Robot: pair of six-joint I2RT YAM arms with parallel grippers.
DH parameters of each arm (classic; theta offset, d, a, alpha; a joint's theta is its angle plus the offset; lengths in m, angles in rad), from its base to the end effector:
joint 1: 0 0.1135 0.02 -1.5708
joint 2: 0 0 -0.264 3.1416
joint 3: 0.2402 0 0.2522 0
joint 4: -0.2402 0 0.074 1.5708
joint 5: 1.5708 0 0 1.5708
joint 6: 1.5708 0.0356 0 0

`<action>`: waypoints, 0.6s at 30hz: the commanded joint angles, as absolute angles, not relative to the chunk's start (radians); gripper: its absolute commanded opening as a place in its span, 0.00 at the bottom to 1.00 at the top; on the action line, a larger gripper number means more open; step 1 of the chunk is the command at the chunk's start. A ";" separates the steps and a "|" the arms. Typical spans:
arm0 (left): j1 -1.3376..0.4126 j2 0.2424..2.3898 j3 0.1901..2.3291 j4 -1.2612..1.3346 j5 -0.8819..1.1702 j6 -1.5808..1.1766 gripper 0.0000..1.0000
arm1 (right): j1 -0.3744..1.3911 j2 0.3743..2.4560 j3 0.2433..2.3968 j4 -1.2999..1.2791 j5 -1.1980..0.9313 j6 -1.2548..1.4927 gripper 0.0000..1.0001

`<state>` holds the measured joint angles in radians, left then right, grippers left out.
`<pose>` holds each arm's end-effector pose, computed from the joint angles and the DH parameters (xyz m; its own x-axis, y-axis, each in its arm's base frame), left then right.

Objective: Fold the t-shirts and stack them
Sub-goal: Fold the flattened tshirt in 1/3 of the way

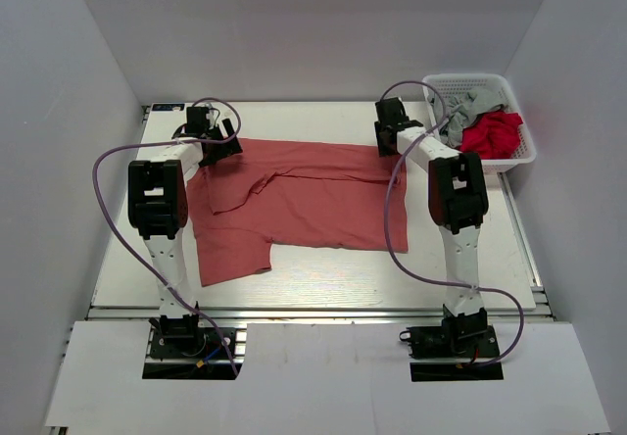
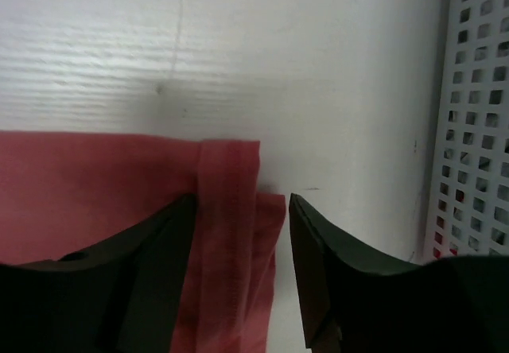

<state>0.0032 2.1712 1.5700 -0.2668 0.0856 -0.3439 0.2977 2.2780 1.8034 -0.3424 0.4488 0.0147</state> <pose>0.4759 -0.0015 0.1587 -0.7359 -0.3383 -0.5865 -0.2082 0.9373 -0.2793 0.4915 0.1347 0.1783 -0.6967 -0.1999 -0.6890 0.0299 0.9515 -0.3063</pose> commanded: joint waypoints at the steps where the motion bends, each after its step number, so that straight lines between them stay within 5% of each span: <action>1: 0.008 2.157 1.588 -0.330 0.058 -0.334 1.00 | 0.293 2.273 1.827 -0.377 0.538 -0.070 0.56; 6: 0.008 2.166 1.578 -0.330 0.048 -0.334 1.00 | 0.296 2.293 1.812 -0.368 0.630 -0.089 0.33; 10: 0.008 2.166 1.578 -0.341 0.028 -0.334 1.00 | 0.287 2.310 1.825 -0.347 0.735 -0.042 0.30; 13: 0.008 2.166 1.578 -0.341 0.017 -0.334 1.00 | 0.279 2.309 1.839 -0.342 0.755 -0.008 0.03; 18: 0.017 2.175 1.578 -0.341 0.017 -0.325 1.00 | 0.253 2.270 1.818 -0.330 0.566 0.040 0.00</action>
<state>0.0010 2.1712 1.5715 -0.2771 0.0574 -0.3389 0.2829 2.3039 1.8030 -0.3630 0.6342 -0.0010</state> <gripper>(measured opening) 0.992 0.007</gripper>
